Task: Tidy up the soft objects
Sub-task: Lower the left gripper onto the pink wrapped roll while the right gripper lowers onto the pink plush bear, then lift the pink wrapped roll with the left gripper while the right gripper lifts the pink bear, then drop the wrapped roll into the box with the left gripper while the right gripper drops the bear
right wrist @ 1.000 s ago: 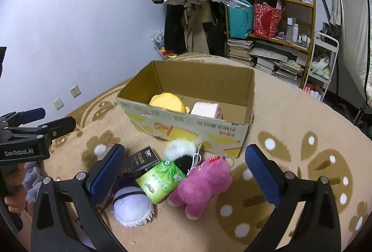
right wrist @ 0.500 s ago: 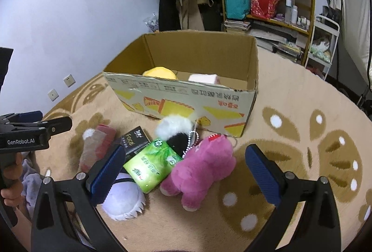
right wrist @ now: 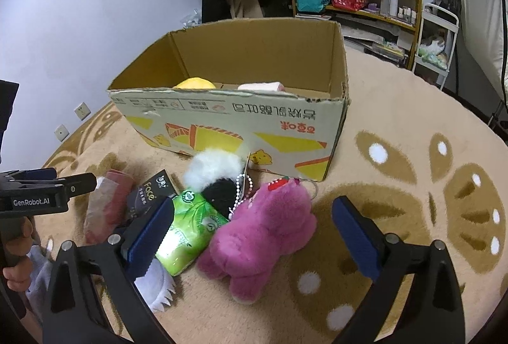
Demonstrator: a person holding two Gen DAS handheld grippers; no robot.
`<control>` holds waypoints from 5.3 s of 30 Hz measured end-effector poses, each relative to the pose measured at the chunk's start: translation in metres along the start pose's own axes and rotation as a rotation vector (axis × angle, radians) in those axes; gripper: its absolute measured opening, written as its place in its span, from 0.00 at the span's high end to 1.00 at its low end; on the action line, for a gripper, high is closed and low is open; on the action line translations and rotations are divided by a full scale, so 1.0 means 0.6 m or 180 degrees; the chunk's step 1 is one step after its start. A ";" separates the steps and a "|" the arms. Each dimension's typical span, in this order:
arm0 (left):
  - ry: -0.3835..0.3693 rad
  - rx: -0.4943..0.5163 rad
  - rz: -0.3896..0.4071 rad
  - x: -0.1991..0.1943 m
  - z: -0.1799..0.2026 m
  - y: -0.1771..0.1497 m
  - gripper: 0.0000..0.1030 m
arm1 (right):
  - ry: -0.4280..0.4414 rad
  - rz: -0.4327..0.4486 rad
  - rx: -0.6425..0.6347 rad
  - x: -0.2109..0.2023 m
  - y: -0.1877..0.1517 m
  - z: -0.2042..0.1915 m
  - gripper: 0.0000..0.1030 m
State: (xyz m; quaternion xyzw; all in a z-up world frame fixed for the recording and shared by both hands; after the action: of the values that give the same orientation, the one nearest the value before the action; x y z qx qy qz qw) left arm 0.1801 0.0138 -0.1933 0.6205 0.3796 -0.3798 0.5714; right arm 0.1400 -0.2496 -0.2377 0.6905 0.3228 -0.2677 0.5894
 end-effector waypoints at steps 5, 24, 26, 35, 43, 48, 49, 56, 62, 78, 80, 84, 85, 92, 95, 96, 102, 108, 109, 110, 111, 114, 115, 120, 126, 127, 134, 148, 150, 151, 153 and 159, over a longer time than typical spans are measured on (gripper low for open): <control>0.0011 -0.0025 -0.0093 0.017 0.000 -0.003 0.00 | -0.0018 -0.0088 0.0101 0.017 -0.008 0.014 0.02; 0.0151 0.0194 -0.0366 0.066 0.023 -0.027 0.00 | -0.0134 -0.0290 0.0262 0.055 -0.027 0.049 0.08; 0.0183 0.0209 -0.0383 0.069 0.022 -0.029 0.00 | -0.0139 -0.0313 0.0266 0.059 -0.028 0.052 0.08; 0.0175 0.0123 -0.0490 0.093 0.013 -0.034 0.01 | -0.0139 -0.0363 0.0285 0.072 -0.032 0.059 0.08; 0.0191 0.0120 -0.0521 0.104 0.017 -0.039 0.03 | 0.0067 -0.0452 0.0413 0.083 -0.041 0.049 0.19; 0.0124 0.0004 -0.0595 0.111 0.016 -0.043 0.06 | 0.0112 -0.0509 0.0517 0.085 -0.050 0.053 0.20; 0.0121 -0.0006 -0.0598 0.111 0.015 -0.043 0.06 | 0.0090 -0.0512 0.0494 0.085 -0.051 0.052 0.20; 0.0066 0.0006 -0.0613 0.113 0.016 -0.045 0.24 | 0.0069 -0.0518 0.0544 0.086 -0.056 0.047 0.19; 0.0066 0.0142 -0.0568 0.106 0.030 -0.046 0.42 | 0.0058 -0.0500 0.0422 0.083 -0.055 0.031 0.31; 0.0022 -0.0029 -0.0402 0.080 0.008 -0.037 0.60 | -0.0045 -0.0247 0.0438 0.052 -0.035 0.037 0.47; 0.0030 -0.0034 -0.0352 0.072 0.011 -0.035 0.61 | -0.0062 -0.0189 0.0443 0.043 -0.029 0.040 0.48; 0.0053 -0.0049 -0.0244 0.054 0.013 -0.032 0.63 | -0.0051 -0.0129 0.0496 0.028 -0.026 0.048 0.47; 0.0041 -0.0068 -0.0230 0.050 0.011 -0.030 0.63 | -0.0049 -0.0097 0.0499 0.022 -0.024 0.048 0.48; -0.0054 -0.0095 0.0061 -0.005 0.008 -0.012 0.83 | -0.0012 0.0150 0.0457 -0.030 -0.004 0.040 0.47; -0.0117 -0.0110 0.0171 -0.026 0.006 -0.006 0.86 | -0.0004 0.0265 0.0420 -0.053 0.004 0.037 0.47; -0.0148 -0.0107 0.0178 -0.025 0.006 -0.002 0.86 | -0.0001 0.0290 0.0414 -0.058 0.006 0.036 0.47; -0.0197 -0.0037 0.0152 -0.017 0.018 -0.004 0.87 | 0.0010 0.0313 0.0395 -0.063 0.008 0.033 0.47; -0.0270 -0.0065 0.0241 -0.030 0.019 0.001 0.87 | 0.0058 0.0442 0.0408 -0.084 0.016 0.033 0.47; -0.0247 -0.0052 0.0275 -0.034 0.019 0.003 0.86 | 0.0070 0.0475 0.0400 -0.089 0.018 0.032 0.47; -0.0233 -0.0038 0.0318 -0.038 0.019 0.005 0.86 | 0.0085 0.0516 0.0394 -0.096 0.021 0.031 0.47; -0.0255 -0.0038 0.0373 -0.044 0.020 0.008 0.86 | 0.0092 0.0546 0.0397 -0.100 0.024 0.029 0.47; -0.0306 -0.0082 0.0557 -0.066 0.020 0.019 0.86 | 0.0144 0.0656 0.0413 -0.118 0.032 0.027 0.47; -0.0300 -0.0082 0.0616 -0.074 0.021 0.023 0.86 | 0.0157 0.0697 0.0417 -0.123 0.036 0.027 0.47; -0.0278 -0.0078 0.0908 -0.117 0.018 0.040 0.86 | 0.0176 0.0886 0.0422 -0.152 0.053 0.027 0.47; -0.0258 -0.0026 0.1212 -0.153 0.021 0.057 0.86 | 0.0188 0.1080 0.0378 -0.179 0.073 0.023 0.47; -0.0258 -0.0016 0.1247 -0.157 0.021 0.060 0.86 | 0.0176 0.1108 0.0359 -0.182 0.077 0.023 0.47; -0.0242 0.0050 0.1461 -0.194 0.026 0.078 0.86 | 0.0202 0.1319 0.0289 -0.215 0.105 0.022 0.47; -0.0172 0.0198 0.1806 -0.244 0.062 0.150 0.86 | 0.0243 0.1510 0.0162 -0.207 0.177 0.013 0.47; -0.0153 0.0247 0.1834 -0.243 0.071 0.163 0.86 | 0.0240 0.1506 0.0149 -0.203 0.181 0.014 0.47; -0.0180 0.0262 0.1840 -0.242 0.076 0.167 0.86 | 0.0237 0.1508 0.0147 -0.198 0.185 0.016 0.47; -0.0227 0.0284 0.1877 -0.239 0.085 0.176 0.86 | 0.0238 0.1505 0.0150 -0.198 0.186 0.016 0.47; -0.0189 0.0348 0.1910 -0.216 0.109 0.202 0.86 | 0.0195 0.1524 0.0155 -0.175 0.208 0.040 0.47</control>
State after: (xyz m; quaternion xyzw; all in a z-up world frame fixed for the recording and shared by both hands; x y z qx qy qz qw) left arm 0.2325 -0.0636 -0.0290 0.7235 0.1416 -0.2319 0.6347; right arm 0.1669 -0.2988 -0.0827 0.7691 0.1611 -0.1070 0.6091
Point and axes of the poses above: each gripper's, at about its wrist camera, not at the fingertips, and x roughly the way its jaws point, z to its right, y to its top, the point moved 7 cm from there along x, roughly the way its jaws point, and after that the axes turned 1 degree about -z, right-handed, at the moved point
